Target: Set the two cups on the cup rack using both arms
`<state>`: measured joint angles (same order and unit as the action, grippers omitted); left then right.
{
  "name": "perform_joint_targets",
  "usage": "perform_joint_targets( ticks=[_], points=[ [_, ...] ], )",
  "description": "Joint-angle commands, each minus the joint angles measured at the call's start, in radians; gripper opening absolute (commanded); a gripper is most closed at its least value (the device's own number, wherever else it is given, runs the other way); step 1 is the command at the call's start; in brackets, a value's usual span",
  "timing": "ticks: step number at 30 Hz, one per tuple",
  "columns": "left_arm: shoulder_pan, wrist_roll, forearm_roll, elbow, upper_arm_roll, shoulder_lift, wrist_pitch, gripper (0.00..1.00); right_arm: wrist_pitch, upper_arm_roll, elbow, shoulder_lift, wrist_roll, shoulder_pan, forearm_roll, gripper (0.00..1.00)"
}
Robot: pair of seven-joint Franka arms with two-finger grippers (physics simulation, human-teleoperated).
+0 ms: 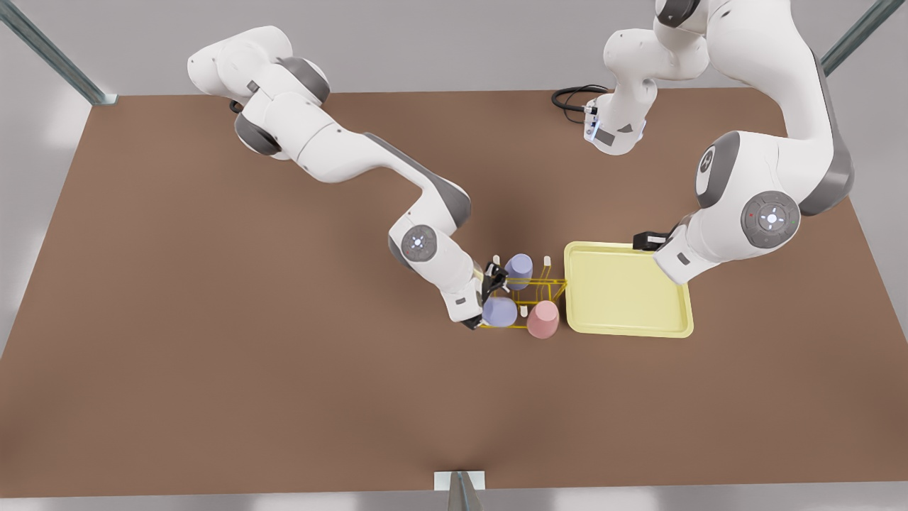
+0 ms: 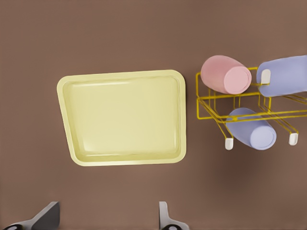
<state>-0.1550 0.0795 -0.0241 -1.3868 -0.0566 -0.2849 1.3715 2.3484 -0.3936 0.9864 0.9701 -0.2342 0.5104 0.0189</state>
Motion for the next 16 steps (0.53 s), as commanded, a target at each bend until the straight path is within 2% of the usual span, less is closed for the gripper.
perform_joint_targets(
  ticks=[1, 2, 4, 5, 6, 7, 8, 10, 11, 12, 14, 16],
  points=[
    [0.000, -0.067, -0.002, 0.000, 0.000, 0.001, -0.002, 1.00, -0.075, 0.004, -0.047, -0.008, 0.001, -0.004, -0.002, 1.00],
    [0.000, -0.066, -0.003, 0.002, 0.000, 0.001, -0.002, 1.00, -0.176, 0.035, -0.126, -0.040, 0.001, -0.018, -0.002, 1.00],
    [0.000, -0.066, -0.003, 0.002, 0.000, 0.001, -0.003, 1.00, -0.383, 0.042, -0.115, -0.186, 0.030, -0.160, -0.007, 1.00],
    [0.000, -0.066, -0.003, 0.002, 0.000, 0.001, -0.003, 1.00, -0.625, 0.041, -0.057, -0.303, 0.134, -0.283, 0.006, 1.00],
    [0.002, -0.070, -0.003, 0.002, 0.000, 0.001, -0.002, 1.00, -0.888, 0.117, 0.009, -0.416, 0.375, -0.331, 0.030, 1.00],
    [0.009, -0.127, -0.005, 0.002, 0.000, 0.001, -0.002, 1.00, -1.104, 0.219, 0.009, -0.435, 0.492, -0.381, 0.036, 1.00],
    [0.014, -0.150, -0.007, 0.000, 0.000, 0.001, -0.003, 1.00, -1.155, 0.329, 0.006, -0.453, 0.475, -0.386, 0.148, 1.00],
    [0.012, -0.150, -0.016, 0.000, -0.002, 0.001, -0.005, 1.00, -1.203, 0.348, 0.008, -0.548, 0.478, -0.415, 0.188, 1.00],
    [0.008, -0.150, -0.048, 0.000, -0.003, 0.001, -0.005, 1.00, -1.200, 0.346, 0.076, -0.652, 0.472, -0.438, 0.182, 1.00],
    [0.008, -0.149, -0.049, 0.002, -0.005, 0.001, -0.003, 1.00, -1.140, 0.346, 0.274, -0.810, 0.475, -0.466, 0.156, 1.00],
    [0.009, -0.144, -0.048, 0.000, -0.005, 0.001, -0.003, 1.00, -1.065, 0.349, 0.422, -0.918, 0.461, -0.477, 0.116, 1.00],
    [0.012, -0.144, -0.043, 0.000, -0.005, 0.000, -0.005, 1.00, -1.043, 0.351, 0.472, -0.944, 0.460, -0.490, 0.092, 1.00]
  ],
)
